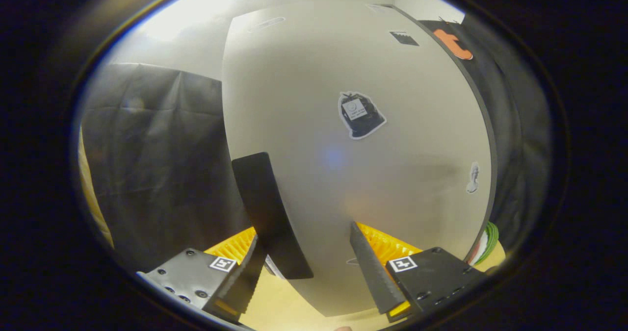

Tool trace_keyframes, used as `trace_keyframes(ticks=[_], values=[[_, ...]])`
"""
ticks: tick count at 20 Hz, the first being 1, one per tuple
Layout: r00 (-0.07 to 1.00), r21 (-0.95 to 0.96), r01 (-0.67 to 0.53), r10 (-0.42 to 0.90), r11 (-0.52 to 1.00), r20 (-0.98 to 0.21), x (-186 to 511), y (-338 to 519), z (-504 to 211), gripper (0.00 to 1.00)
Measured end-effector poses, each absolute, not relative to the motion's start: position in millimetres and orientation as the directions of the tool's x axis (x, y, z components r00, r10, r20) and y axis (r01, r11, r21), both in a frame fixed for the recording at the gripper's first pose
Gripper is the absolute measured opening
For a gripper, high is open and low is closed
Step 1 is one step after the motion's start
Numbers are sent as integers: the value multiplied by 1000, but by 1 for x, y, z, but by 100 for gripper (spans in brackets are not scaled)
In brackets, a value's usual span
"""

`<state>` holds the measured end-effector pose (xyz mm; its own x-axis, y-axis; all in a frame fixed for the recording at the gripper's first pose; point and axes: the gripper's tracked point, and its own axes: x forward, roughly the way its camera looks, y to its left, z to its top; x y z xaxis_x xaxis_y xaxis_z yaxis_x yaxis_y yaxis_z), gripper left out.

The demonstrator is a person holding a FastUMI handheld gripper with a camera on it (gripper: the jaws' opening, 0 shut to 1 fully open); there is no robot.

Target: Open the shoe cabinet door, grab the shoes and put them into the shoe cabinet, then close the shoe cabinet door.

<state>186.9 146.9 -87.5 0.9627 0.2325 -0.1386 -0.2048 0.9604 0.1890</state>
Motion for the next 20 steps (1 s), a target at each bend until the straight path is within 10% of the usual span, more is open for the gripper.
trace_keyframes(ticks=[20], values=[[991,129,-32,48,991,-122,185,153,-87,99]])
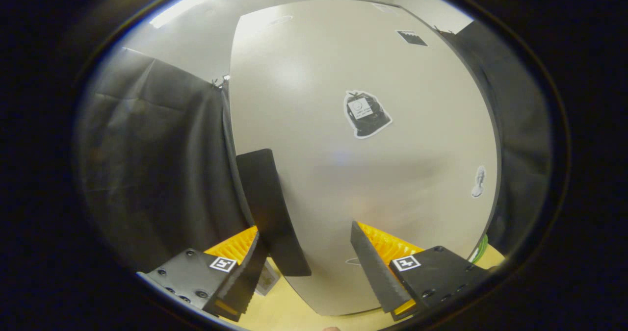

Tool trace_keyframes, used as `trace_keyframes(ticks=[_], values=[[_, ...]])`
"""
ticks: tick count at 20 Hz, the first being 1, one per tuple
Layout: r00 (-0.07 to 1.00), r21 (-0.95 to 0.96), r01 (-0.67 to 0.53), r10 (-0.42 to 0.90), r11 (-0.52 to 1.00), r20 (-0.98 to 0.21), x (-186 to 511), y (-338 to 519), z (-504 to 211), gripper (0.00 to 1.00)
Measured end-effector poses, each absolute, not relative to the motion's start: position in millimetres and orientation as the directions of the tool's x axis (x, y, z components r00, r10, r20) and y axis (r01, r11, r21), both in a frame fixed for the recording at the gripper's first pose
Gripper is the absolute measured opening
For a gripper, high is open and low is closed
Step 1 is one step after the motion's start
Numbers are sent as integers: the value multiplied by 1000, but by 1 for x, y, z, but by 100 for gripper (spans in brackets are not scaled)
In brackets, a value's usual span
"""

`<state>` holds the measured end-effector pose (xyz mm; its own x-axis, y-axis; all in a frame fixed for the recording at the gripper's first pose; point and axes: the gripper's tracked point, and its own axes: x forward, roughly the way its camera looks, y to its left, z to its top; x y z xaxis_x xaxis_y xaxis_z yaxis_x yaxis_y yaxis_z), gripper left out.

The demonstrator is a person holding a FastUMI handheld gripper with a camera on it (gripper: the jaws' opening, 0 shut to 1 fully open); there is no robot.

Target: Open the shoe cabinet door, grab the shoes and put them into the shoe cabinet, then close the shoe cabinet door.

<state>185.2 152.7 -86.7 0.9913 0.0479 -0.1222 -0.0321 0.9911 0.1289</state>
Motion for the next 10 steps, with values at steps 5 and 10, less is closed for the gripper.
trace_keyframes(ticks=[5,10], values=[[994,123,-17,30,992,-108,186,154,-86,99],[993,134,-27,41,991,-107,186,155,-89,99]])
